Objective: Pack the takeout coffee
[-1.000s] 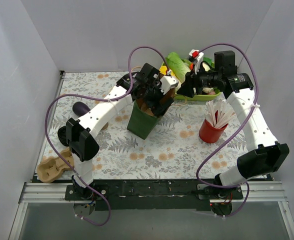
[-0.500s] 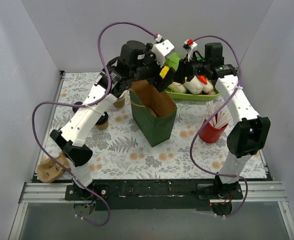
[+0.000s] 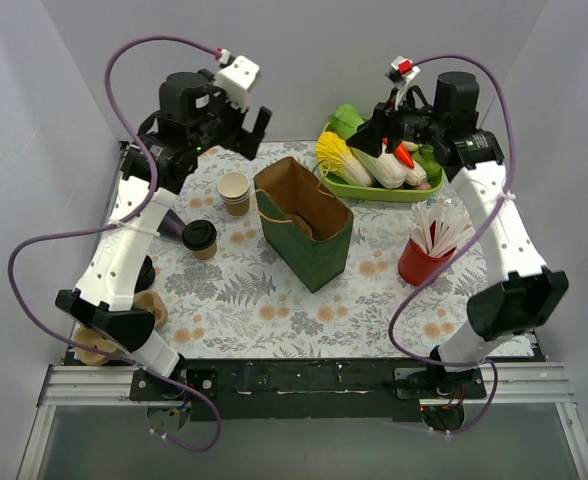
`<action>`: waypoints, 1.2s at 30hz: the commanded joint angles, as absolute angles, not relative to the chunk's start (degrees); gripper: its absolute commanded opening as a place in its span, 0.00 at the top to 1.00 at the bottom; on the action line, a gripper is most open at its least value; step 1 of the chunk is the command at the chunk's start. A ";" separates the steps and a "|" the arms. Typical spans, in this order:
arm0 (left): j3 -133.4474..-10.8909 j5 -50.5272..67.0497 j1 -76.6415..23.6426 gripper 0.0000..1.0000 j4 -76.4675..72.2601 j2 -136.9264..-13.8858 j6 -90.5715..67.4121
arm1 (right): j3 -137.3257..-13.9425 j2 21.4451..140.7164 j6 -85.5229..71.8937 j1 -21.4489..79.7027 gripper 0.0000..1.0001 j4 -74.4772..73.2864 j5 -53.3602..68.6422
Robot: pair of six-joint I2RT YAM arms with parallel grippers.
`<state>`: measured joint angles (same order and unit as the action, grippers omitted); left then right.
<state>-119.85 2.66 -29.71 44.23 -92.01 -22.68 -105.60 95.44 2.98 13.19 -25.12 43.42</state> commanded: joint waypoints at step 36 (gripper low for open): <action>-87.45 20.48 -4.66 0.05 68.65 -94.13 45.00 | -75.50 70.05 9.76 13.71 0.40 -33.92 44.65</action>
